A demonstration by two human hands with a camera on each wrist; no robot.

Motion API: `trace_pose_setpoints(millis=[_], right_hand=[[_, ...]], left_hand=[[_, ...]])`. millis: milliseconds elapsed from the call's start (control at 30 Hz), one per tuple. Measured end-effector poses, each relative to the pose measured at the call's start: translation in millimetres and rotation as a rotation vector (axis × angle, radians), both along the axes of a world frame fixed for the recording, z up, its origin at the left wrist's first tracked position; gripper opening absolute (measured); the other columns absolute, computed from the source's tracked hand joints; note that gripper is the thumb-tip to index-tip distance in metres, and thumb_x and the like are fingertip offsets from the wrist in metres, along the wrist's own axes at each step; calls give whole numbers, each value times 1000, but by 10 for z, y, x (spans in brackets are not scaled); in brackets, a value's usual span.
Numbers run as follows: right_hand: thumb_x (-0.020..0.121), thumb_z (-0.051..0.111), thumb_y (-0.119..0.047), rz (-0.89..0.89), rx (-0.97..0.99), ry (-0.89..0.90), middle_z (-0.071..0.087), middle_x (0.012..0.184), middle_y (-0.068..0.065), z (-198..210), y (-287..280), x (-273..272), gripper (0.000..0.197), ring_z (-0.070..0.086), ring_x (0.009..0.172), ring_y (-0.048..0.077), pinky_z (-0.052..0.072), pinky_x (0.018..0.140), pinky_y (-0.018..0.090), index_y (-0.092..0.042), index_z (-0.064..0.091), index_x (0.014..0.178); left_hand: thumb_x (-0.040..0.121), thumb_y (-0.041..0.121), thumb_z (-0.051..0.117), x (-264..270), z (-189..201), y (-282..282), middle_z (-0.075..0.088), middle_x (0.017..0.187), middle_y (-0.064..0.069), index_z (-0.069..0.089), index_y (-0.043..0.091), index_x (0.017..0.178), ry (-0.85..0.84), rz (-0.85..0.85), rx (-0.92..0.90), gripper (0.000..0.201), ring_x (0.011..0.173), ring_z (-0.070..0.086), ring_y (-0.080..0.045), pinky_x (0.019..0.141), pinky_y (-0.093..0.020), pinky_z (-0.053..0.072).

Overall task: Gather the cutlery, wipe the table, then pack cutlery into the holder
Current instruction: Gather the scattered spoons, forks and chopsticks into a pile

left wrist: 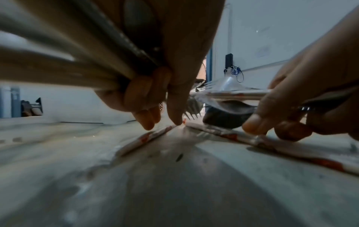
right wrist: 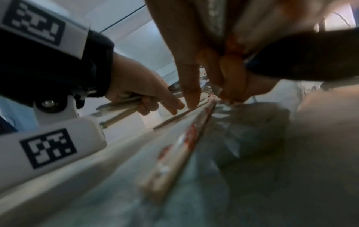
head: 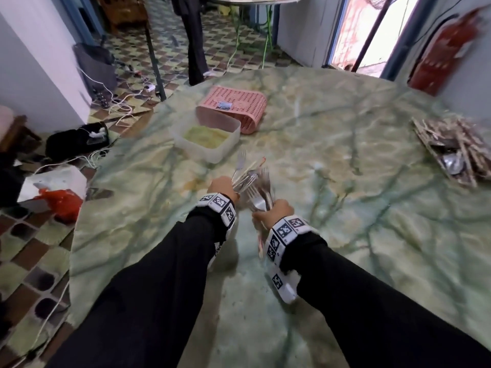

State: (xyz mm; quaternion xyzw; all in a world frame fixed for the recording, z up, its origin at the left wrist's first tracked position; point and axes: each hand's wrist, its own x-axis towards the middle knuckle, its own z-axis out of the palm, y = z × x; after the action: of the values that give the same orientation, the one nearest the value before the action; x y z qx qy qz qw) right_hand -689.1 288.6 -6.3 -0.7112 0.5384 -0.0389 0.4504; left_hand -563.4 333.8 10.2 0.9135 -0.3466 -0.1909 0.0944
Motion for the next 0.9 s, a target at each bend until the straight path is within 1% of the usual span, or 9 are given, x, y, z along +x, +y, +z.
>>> trace_pose_setpoints(millis=[167, 300, 467, 567, 667, 733, 800, 867, 900], right_hand=[[81, 67, -18, 77, -81, 163, 65, 111, 16, 46, -22, 91, 30, 63, 101, 31, 48, 76, 28, -2, 61, 106], [85, 61, -15, 151, -160, 265, 64, 115, 18, 88, -18, 137, 28, 61, 106, 32, 49, 83, 30, 0, 60, 110], [86, 61, -19, 280, -196, 355, 62, 118, 18, 73, -6, -1, 35, 61, 108, 32, 48, 83, 31, -1, 57, 115], [88, 57, -21, 328, -178, 373, 62, 118, 18, 97, -42, -159, 34, 60, 108, 32, 47, 84, 32, 0, 57, 115], [89, 52, -28, 327, -139, 349, 64, 112, 18, 96, -94, -388, 31, 61, 103, 32, 47, 82, 32, -5, 59, 108], [88, 52, -28, 304, -97, 292, 63, 111, 16, 104, -138, -547, 25, 60, 101, 30, 46, 81, 30, -9, 58, 103], [90, 51, -18, 249, -33, 201, 65, 92, 11, 129, -205, -728, 9, 59, 91, 26, 42, 68, 22, -11, 55, 86], [88, 50, -8, 195, 15, 130, 61, 52, -2, 164, -275, -927, 22, 53, 66, 22, 43, 51, 16, -11, 49, 66], [87, 49, -5, 175, 20, 109, 56, 46, -3, 172, -320, -1025, 25, 49, 60, 19, 43, 50, 13, -12, 48, 63]], left_hand=[[91, 11, 51, 92, -155, -61, 63, 113, -21, 60, -4, 106, 17, 17, 14, 23, 105, 60, -35, 82, -34, 47], [91, 14, 53, 92, -154, -72, 63, 111, -22, 59, -5, 105, 46, 4, 2, 24, 102, 61, -36, 78, -34, 47], [87, 32, 58, -10, -153, 5, 64, 96, -21, 59, 1, 89, 146, -25, 4, 32, 79, 60, -34, 64, -32, 43], [87, 37, 56, -90, -142, 72, 64, 99, -21, 62, -1, 97, 175, -15, 20, 40, 85, 62, -34, 66, -30, 43], [88, 36, 55, -207, -90, 118, 64, 89, -19, 60, 2, 86, 261, -18, 6, 35, 76, 57, -27, 67, -30, 43], [89, 28, 53, -311, -39, 135, 66, 87, -17, 62, 0, 85, 291, -28, -16, 29, 75, 58, -24, 67, -29, 45], [89, 18, 49, -448, 18, 138, 63, 81, -13, 63, -1, 92, 317, -39, -48, 24, 69, 58, -24, 61, -27, 43], [90, 11, 45, -622, 59, 125, 59, 76, -12, 58, 3, 89, 357, -57, -81, 15, 54, 51, -22, 50, -25, 37], [90, 9, 43, -716, 58, 106, 57, 70, -12, 54, 5, 86, 391, -47, -112, 12, 49, 46, -19, 48, -24, 35]])
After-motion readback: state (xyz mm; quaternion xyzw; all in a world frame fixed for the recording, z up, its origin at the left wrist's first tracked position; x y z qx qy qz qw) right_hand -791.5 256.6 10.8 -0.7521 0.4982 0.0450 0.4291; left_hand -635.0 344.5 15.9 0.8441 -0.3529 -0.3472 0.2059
